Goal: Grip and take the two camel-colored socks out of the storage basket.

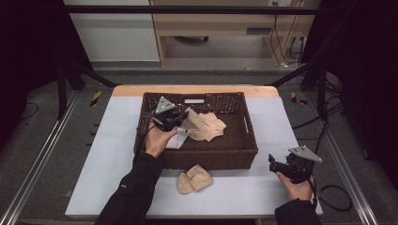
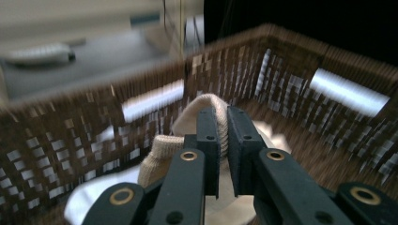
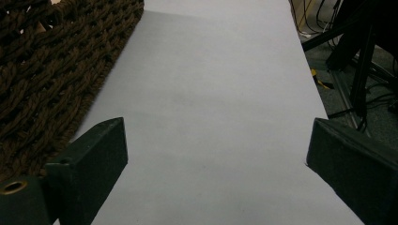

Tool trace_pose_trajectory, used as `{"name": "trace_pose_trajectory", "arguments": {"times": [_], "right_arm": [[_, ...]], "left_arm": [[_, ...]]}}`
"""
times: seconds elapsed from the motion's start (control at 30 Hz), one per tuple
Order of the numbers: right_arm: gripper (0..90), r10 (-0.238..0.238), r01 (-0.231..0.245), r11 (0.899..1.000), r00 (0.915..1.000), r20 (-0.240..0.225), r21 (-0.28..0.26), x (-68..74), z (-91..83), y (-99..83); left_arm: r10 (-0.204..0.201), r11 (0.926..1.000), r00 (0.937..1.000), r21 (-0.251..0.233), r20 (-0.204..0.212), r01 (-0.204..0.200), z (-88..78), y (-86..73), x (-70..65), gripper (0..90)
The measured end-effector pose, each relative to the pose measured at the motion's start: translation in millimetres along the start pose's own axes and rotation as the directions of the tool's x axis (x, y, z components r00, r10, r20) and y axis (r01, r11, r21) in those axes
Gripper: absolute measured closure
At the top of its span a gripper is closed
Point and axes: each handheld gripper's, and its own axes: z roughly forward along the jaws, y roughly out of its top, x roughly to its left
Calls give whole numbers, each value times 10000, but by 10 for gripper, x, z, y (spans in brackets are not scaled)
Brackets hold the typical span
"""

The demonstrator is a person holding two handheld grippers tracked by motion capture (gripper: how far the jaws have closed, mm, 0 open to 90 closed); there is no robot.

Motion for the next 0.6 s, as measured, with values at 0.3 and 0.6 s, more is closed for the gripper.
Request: {"name": "trace_pose_trajectory", "arguments": {"times": [0.3,0.6], "right_arm": [[58,25,-25,10000,10000,25,-19,0,-8,1],[58,33,-33,10000,10000,40,-21,-5,-12,0]], "left_arm": [[-64,9889,9996,-1480,257,102,-303,166,-90,836],[388,9695,9968,-2443,701,-206,-734,370,-281,836]]}}
